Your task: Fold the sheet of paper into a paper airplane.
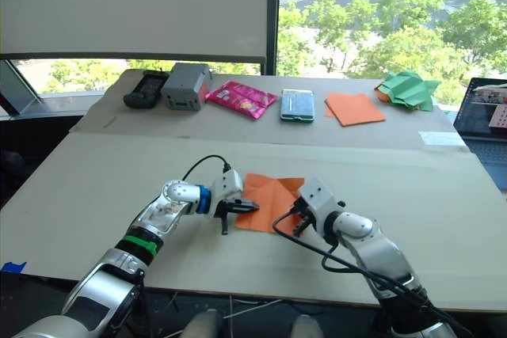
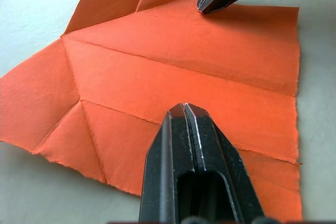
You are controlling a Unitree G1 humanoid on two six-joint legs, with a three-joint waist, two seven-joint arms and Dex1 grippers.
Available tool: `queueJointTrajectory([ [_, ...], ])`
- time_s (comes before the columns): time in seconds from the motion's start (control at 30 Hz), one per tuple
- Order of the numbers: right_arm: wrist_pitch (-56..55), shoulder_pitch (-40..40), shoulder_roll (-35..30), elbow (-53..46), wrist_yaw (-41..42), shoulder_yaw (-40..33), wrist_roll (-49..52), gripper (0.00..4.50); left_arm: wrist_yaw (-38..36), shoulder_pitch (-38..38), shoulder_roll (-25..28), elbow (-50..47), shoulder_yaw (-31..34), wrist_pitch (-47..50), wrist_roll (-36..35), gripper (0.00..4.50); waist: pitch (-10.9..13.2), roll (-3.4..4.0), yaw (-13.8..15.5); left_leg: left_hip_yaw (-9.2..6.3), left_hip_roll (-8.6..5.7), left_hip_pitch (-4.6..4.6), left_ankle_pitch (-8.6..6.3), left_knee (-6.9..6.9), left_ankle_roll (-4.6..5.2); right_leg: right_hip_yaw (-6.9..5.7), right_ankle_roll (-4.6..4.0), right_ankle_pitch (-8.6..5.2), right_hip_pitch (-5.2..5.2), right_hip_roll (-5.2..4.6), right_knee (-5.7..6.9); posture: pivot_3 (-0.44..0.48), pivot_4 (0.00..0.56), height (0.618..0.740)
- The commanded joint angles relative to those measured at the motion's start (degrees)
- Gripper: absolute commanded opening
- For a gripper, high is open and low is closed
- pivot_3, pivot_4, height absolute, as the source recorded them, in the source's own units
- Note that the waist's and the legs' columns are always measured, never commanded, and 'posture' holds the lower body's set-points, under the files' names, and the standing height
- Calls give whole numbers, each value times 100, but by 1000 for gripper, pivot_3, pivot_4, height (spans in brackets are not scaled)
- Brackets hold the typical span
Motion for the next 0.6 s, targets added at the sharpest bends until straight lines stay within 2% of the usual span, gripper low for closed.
queueJointTrajectory([
  [0.03,-205,39,110,254,-110,10,-157,0,70,152,99,270,-131,58,270,20,-2,-1,-2,0,0,1,-2,0,-2,0,0,0,1,0,0,0,150,702],
  [0.17,-552,-186,845,395,-605,-904,194,0,99,137,76,159,-89,102,216,20,4,6,-8,0,1,2,-10,-1,-15,0,0,0,-3,0,1,0,150,702],
  [0.5,-393,-413,1322,689,-965,-1441,331,3287,96,110,84,141,-92,86,219,0,3,16,4,0,0,-2,15,-2,25,2,-3,0,-7,1,19,0,150,702],
  [0.6,-410,-404,1384,660,-902,-1390,388,3287,97,104,84,138,-85,88,213,0,3,18,-1,0,0,-4,15,-1,24,2,-3,0,-10,1,19,0,150,702],
])
